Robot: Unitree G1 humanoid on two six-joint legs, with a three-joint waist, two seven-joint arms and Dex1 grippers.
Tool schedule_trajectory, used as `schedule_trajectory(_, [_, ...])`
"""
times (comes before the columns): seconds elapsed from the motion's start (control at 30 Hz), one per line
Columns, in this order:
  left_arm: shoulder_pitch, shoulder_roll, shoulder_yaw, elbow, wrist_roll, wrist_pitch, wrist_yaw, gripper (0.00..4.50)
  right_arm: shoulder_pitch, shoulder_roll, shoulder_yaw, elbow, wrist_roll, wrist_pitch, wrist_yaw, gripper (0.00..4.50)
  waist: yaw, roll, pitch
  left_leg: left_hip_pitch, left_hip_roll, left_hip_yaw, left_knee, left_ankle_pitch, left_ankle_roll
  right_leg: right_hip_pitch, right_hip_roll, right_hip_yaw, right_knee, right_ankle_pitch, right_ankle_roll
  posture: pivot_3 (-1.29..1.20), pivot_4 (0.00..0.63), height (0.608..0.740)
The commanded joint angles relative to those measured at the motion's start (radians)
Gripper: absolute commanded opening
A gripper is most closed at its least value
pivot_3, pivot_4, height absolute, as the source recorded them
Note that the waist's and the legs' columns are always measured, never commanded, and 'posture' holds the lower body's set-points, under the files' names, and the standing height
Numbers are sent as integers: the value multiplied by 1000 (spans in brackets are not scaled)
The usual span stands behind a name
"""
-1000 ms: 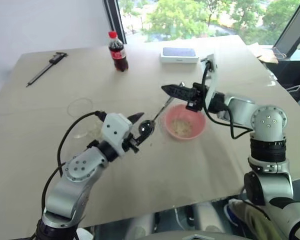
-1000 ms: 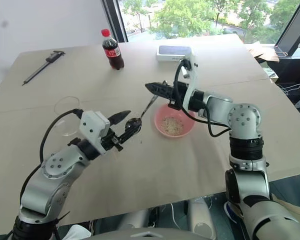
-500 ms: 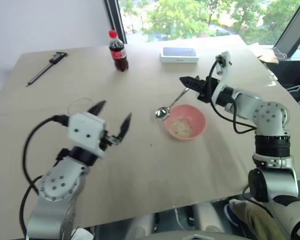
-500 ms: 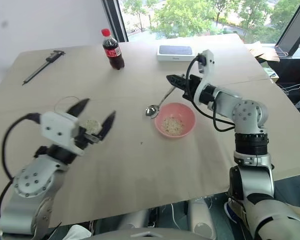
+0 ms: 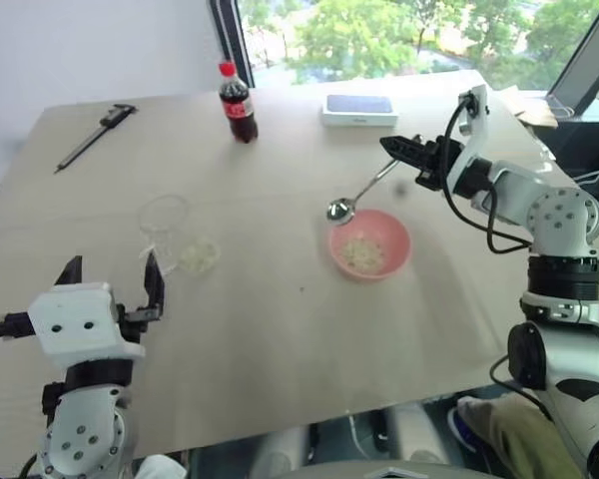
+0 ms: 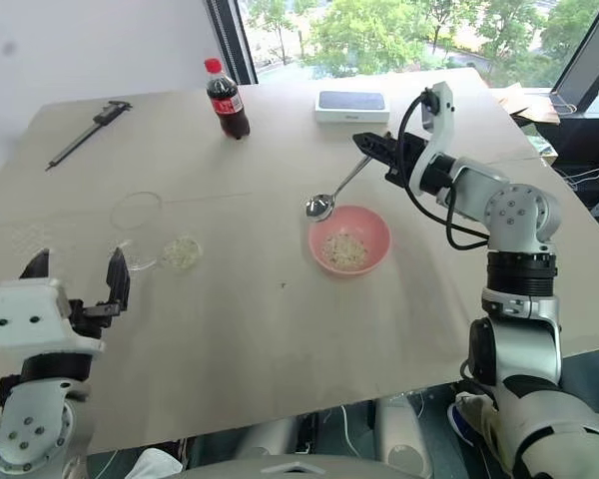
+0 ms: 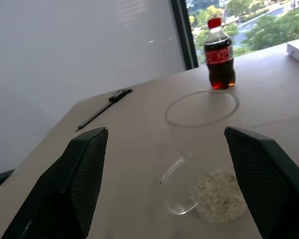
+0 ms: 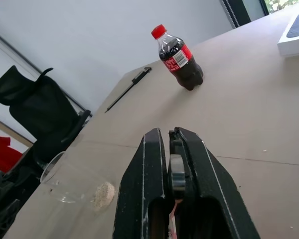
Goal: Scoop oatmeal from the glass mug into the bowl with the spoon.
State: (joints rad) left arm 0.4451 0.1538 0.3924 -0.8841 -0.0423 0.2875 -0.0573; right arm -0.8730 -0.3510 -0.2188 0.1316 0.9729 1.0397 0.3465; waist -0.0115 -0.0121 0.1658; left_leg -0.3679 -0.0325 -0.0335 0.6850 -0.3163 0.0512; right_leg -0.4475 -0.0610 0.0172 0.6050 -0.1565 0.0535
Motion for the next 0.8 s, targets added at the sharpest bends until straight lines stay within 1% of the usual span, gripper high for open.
schedule_trajectory(0.03, [-3, 10, 20, 82, 13, -80, -12, 3873, -44, 11, -70, -46, 57, 11, -18, 0, -1, 0, 0, 0, 0, 0, 0, 0, 0, 0, 0, 0, 0, 0, 0, 0, 150, 740])
schedule_trajectory(0.17, [-28, 25, 20, 187, 14, -137, -22, 3873, -53, 13, -80, -49, 55, 14, -28, 0, -3, 0, 0, 0, 0, 0, 0, 0, 0, 0, 0, 0, 0, 0, 0, 0, 150, 740])
schedule_trajectory(0.37, [-88, 56, 27, 291, 12, -181, -34, 3873, -56, 9, -91, -56, 54, 17, -38, 0, -2, 0, 0, 0, 0, 0, 0, 0, 0, 0, 0, 0, 0, 0, 0, 0, 150, 740])
schedule_trajectory(0.5, [-131, 75, 47, 334, -5, -185, -29, 3873, -52, 5, -95, -61, 52, 16, -44, 0, -2, 0, 0, 0, 0, 0, 0, 0, 0, 0, -1, -1, 1, 0, 0, 0, 150, 740])
schedule_trajectory(0.8, [-178, 106, 63, 417, -12, -199, -37, 3873, -44, 6, -103, -73, 51, 14, -53, 0, -2, 1, 0, 0, 0, 0, 0, 0, 0, -1, -1, -1, 0, 0, 0, 0, 150, 740])
